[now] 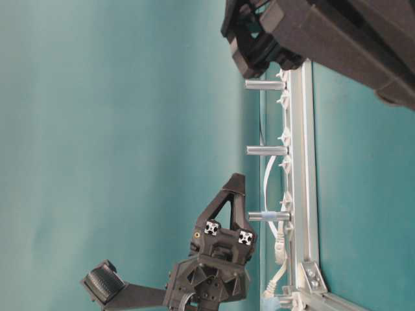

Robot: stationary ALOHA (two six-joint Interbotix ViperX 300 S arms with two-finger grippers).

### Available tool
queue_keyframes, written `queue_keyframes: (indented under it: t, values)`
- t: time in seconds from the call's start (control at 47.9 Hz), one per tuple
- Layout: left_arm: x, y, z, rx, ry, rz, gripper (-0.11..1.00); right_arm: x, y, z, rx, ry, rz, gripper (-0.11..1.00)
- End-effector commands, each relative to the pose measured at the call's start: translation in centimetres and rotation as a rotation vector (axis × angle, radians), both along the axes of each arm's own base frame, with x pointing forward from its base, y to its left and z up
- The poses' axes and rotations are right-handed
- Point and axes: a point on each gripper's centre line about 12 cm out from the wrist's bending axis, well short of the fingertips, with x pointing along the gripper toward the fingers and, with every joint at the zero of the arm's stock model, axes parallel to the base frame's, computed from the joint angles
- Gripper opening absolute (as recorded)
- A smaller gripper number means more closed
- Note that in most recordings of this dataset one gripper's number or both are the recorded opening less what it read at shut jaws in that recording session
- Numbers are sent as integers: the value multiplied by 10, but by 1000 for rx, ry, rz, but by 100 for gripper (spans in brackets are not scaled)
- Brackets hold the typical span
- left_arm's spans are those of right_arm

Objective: Insert the wire through the string loop located on the left side.
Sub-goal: 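Open both grippers and move the right gripper toward the black USB cable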

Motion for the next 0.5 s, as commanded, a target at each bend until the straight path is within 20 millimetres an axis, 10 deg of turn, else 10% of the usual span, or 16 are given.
queue_keyframes:
  t: [0.0, 0.146, 0.48]
  values:
    - [2, -5, 21, 70, -26, -57, 15, 4, 0, 14, 8, -46, -1, 20]
    - [-3, -7, 28, 87, 29, -69, 0, 8, 1, 11, 9, -44, -5, 1]
    - [-27, -16, 46, 102, 86, -89, 0, 13, -1, 12, 57, -39, -56, 0]
